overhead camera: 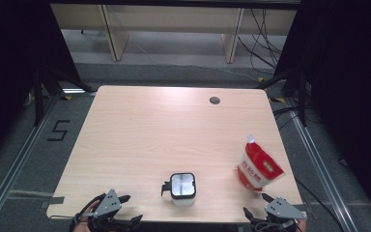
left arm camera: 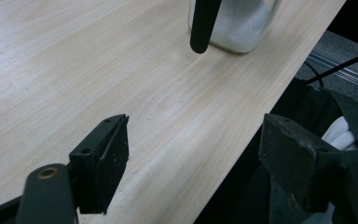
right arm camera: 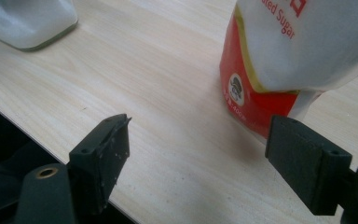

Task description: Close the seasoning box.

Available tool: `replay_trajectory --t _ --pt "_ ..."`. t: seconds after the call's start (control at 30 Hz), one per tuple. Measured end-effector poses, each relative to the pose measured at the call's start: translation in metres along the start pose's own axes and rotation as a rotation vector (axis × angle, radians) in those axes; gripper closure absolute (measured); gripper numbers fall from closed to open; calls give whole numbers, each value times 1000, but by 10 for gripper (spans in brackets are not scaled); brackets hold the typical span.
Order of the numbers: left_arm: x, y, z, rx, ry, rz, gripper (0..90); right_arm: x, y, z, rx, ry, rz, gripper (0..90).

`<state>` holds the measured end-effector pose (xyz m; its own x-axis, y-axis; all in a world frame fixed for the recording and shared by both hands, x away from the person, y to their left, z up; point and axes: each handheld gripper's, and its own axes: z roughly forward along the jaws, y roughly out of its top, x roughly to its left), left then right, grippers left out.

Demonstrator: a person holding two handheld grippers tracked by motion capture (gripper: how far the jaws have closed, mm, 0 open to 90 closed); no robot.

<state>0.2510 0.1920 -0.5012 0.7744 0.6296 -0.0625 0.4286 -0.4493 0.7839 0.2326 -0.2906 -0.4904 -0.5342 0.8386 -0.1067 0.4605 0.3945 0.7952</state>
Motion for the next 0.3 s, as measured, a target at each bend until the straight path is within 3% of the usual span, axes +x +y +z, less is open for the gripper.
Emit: replay_trajectory --t 0.07,0.1,0.17,0.2,0.23,0.27,0.3 --pt "2 1 0 9 -4 36 236 0 0 0 4 4 6 225" --pt "2 1 0 9 -4 36 236 1 0 1 16 23 20 225" --pt "3 1 -1 8 -5 39 236 1 -1 0 19 14 27 225" --pt "2 1 0 -2 -5 24 236 2 -1 0 22 14 32 225" --pt "-1 0 2 -14 -6 -22 236 1 0 0 18 14 23 226" --pt "3 0 0 15 4 17 236 0 0 0 -5 -6 6 228" --pt "3 0 0 15 4 17 236 -1 0 -1 -8 -15 10 229"
